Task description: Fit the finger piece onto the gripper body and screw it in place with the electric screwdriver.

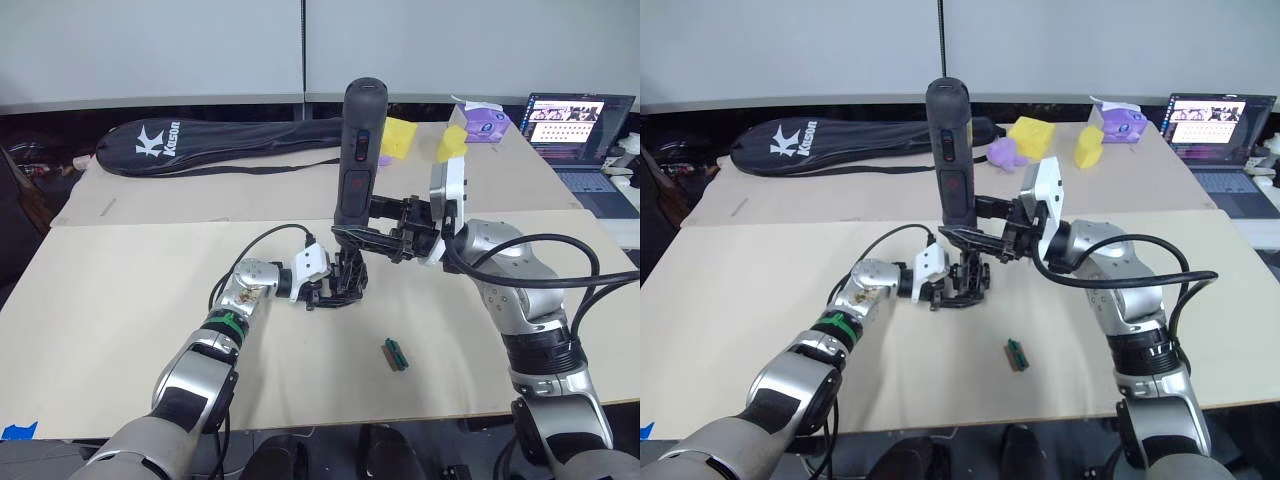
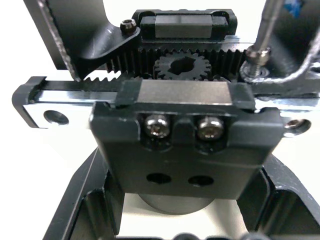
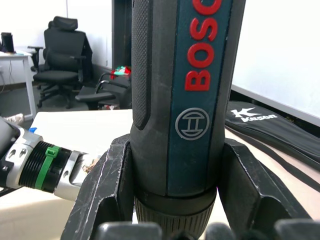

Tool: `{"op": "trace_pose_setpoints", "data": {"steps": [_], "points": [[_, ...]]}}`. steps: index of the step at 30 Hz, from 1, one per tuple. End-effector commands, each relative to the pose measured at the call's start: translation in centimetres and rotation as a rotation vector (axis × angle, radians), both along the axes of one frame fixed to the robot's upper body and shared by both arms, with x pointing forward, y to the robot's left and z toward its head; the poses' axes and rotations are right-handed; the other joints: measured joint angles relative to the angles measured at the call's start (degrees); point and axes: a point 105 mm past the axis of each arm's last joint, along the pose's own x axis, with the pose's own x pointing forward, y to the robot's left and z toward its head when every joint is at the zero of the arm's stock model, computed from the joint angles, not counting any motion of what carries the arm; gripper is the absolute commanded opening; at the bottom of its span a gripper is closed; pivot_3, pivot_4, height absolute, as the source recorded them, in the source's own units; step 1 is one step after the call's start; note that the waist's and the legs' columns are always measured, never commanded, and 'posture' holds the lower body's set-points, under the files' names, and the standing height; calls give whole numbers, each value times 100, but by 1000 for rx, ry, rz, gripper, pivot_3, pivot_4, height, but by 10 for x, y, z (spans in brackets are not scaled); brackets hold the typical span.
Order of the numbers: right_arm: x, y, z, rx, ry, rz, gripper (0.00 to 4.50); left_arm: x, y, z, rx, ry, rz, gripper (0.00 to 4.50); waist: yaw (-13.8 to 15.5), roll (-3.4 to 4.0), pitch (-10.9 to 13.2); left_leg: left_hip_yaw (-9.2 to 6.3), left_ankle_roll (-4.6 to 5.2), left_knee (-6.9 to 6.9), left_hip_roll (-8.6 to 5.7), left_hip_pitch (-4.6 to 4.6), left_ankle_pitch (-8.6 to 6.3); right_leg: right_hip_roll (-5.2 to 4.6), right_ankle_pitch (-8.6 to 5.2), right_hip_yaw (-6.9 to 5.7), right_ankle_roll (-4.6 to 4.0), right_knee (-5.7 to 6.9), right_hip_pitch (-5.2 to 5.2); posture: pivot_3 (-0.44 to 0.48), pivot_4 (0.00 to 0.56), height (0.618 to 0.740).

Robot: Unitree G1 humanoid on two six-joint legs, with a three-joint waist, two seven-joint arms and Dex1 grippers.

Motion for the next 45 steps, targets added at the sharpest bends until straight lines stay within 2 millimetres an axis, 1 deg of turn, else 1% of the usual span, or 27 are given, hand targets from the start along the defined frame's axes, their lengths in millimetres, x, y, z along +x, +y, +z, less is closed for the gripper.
{"op": "trace_pose_setpoints", "data": {"steps": [1, 5, 8, 11, 21, 25, 37, 42, 45], "points": [[22, -20, -61, -183, 191, -151, 1911, 7, 3, 21, -17, -77, -5, 2348, -3, 0, 0, -1, 2, -4, 1, 9, -1, 0, 0, 0, 0, -1, 8, 0, 150, 723], [12, -8, -61, -189, 222, -80, 1911, 7, 2, 22, -17, -78, -7, 2348, -3, 0, 0, -2, 21, -10, 3, 27, -13, 0, -1, -1, -1, -4, 24, 0, 150, 723], [2, -2, -58, -205, 198, -28, 1911, 7, 2, 22, -16, -78, -7, 2348, -1, 1, 0, -2, 29, -10, 3, 29, -19, 0, -1, -2, -1, -6, 26, 0, 150, 723], [-3, 1, -56, -211, 178, -16, 1911, 7, 3, 21, -13, -78, -7, 2348, -1, 0, 0, -4, 23, -11, 3, 28, -17, 0, -1, -3, -1, -7, 25, 0, 150, 723], [5, -1, -58, -226, 169, -48, 1911, 7, 2, 22, -13, -83, -10, 2348, -1, 0, 0, -4, 23, -11, 4, 27, -19, 0, -1, -4, -1, -10, 26, 0, 150, 723], [7, -5, -62, -233, 175, -62, 1911, 7, 2, 22, -14, -84, -11, 2348, -1, 0, 0, -4, 23, -12, 4, 27, -19, 0, -1, -4, -1, -10, 26, 0, 150, 723], [8, -13, -68, -225, 189, -101, 1911, 6, 4, 20, -10, -83, -13, 2348, -1, 0, -1, -6, 29, -15, 6, 37, -24, 0, -2, -5, -1, -13, 34, 0, 150, 723], [11, -17, -60, -202, 169, -126, 1911, 5, 3, 20, -10, -81, -16, 2348, -1, 0, -1, -6, 32, -20, 6, 44, -26, 0, -2, -4, -1, -15, 38, 0, 150, 723], [11, -20, -46, -183, 130, -132, 1911, 5, 3, 19, -8, -79, -17, 2348, -1, 0, -1, -6, 31, -20, 6, 43, -25, 0, -2, -4, -1, -16, 38, 0, 150, 723]]}}
